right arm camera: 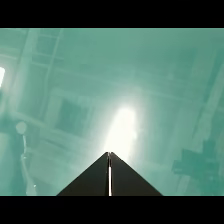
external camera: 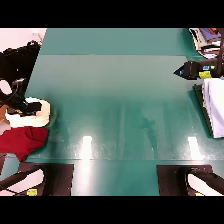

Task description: Fold the shirts.

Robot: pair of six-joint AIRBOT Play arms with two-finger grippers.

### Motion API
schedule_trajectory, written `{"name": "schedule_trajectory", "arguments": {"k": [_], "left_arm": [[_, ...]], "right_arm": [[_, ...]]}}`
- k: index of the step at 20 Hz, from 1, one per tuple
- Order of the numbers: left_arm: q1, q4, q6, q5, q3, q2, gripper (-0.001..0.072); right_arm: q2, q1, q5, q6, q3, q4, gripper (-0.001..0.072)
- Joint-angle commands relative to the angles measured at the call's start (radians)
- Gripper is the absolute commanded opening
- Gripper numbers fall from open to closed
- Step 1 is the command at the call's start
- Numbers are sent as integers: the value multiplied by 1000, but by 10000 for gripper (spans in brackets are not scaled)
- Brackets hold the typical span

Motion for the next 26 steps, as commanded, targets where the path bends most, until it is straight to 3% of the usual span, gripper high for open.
{"name": "schedule_trajectory", "arguments": {"k": [1, 4, 9, 11, 15, 19, 21, 23, 24, 25, 26], "left_arm": [[4, 3, -11, -21, 49, 19, 24], [3, -40, -10, -47, 272, 144, 24], [3, -312, 69, -121, 750, 292, 22], [-42, -352, 69, -117, 874, 292, 21], [-317, -331, 71, -100, 903, 252, 21], [-603, -329, 71, -167, 903, 63, 22], [-750, -329, 103, -165, 903, -67, 23], [-867, -330, 192, -119, 903, -200, 29], [-895, -329, 227, -88, 903, -250, 236], [-901, -322, 222, -68, 903, -288, 532], [-886, -291, 209, -69, 903, -304, 534]], "right_arm": [[0, 1, -4, 0, 1, 1, 16], [20, 1, -32, 0, 1, 3, 16], [108, 1, -206, 0, 1, 2, 16], [125, 1, -220, 0, 1, 2, 16], [126, 0, -224, 0, 1, 1, 16], [126, -8, -212, 0, 1, 1, 16], [126, -8, -208, 0, 1, 1, 16], [126, -13, -203, 0, 1, 1, 16], [126, -19, -200, 0, 1, 2, 16], [126, -18, -195, 0, 1, 1, 16], [126, -18, -191, 0, 1, 0, 16]]}}
